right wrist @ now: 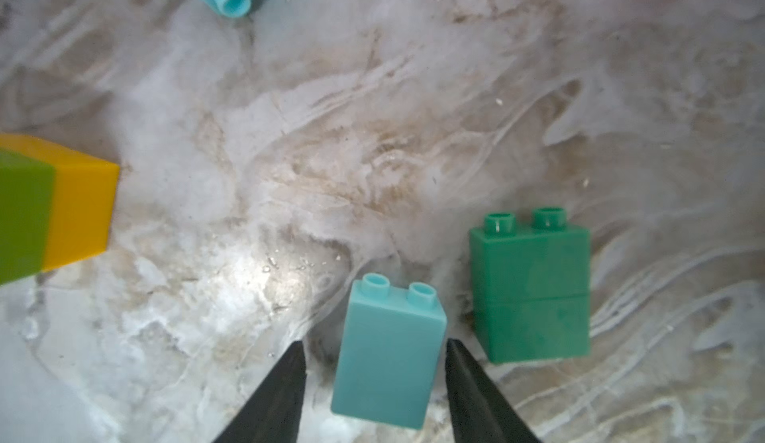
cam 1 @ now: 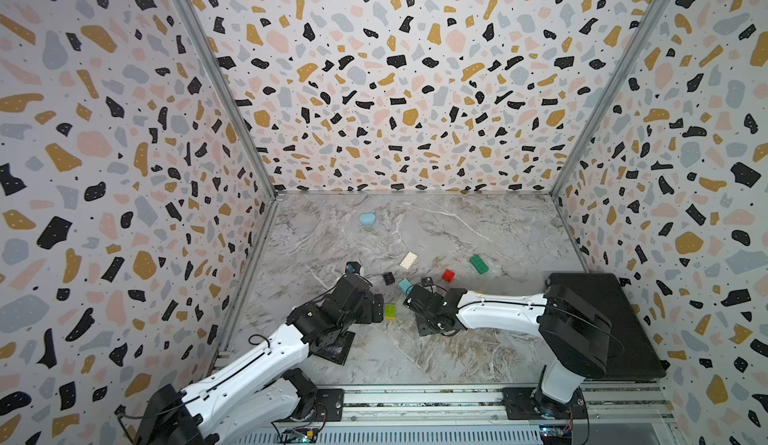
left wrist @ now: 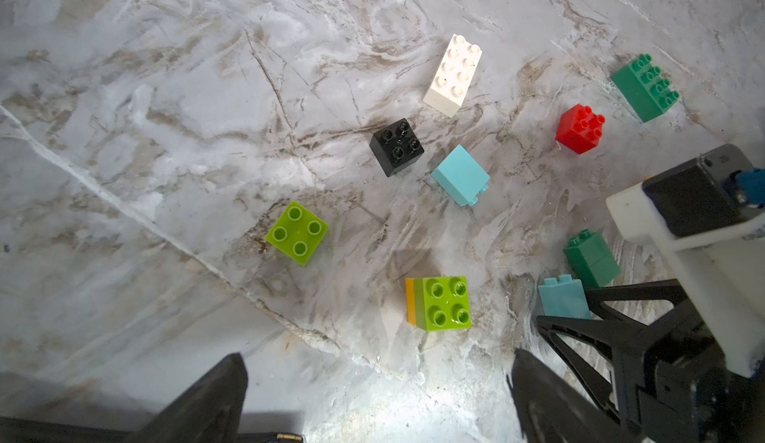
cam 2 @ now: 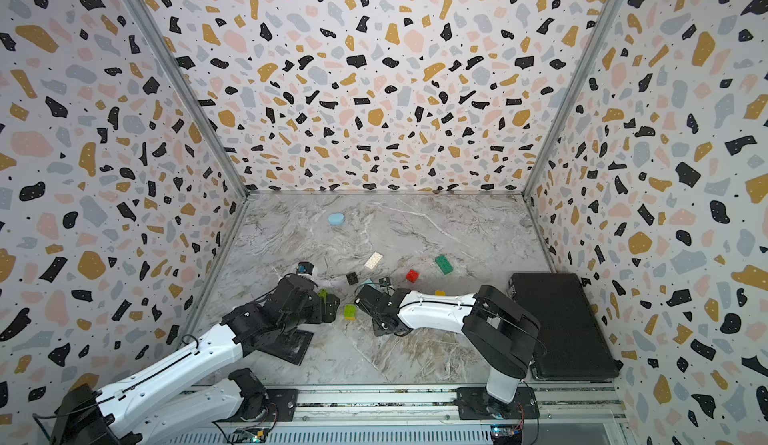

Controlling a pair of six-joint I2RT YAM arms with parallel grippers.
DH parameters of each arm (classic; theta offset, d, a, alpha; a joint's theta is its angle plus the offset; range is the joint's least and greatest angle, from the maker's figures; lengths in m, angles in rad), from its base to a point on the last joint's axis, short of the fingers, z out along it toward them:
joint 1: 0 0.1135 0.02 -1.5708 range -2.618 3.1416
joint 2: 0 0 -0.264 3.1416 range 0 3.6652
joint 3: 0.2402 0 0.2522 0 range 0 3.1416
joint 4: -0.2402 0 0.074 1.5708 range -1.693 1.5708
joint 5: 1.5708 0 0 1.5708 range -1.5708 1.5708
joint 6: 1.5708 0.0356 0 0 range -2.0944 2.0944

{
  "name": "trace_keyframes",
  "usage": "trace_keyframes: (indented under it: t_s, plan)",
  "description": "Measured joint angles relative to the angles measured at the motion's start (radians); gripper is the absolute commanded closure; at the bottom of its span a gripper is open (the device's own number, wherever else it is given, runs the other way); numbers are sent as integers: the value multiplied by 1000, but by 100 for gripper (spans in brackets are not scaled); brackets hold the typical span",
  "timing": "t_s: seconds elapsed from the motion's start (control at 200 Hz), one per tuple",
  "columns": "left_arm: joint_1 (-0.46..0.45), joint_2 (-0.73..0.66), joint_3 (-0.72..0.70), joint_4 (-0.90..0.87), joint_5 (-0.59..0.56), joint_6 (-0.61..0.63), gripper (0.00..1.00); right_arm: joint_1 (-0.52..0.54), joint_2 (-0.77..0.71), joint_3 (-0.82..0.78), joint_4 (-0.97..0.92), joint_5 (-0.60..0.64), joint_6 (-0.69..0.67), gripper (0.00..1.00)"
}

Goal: Assemble the letter h with lego
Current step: Pick up the lego brick from the center of the board.

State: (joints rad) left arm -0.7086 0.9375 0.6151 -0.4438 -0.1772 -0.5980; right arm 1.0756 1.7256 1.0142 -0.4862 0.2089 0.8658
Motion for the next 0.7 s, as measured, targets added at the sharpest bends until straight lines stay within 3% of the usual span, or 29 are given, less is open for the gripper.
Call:
trace_keyframes:
  t_s: [0.285,0.476,0.561,0.701]
  plan:
    - [0,0,0,1,3,3,1,-2,-5,-18,31,-15,-63,77]
    - [0,2,0,3,27,11,1,-22,-56,-80,134,-117,-226,96]
    - [2,3,-3,24,84,15,1,-28,-103,-120,214,-195,-328,100]
    - [6,31,-7,94,256,19,12,-31,-210,-224,398,-288,-464,100]
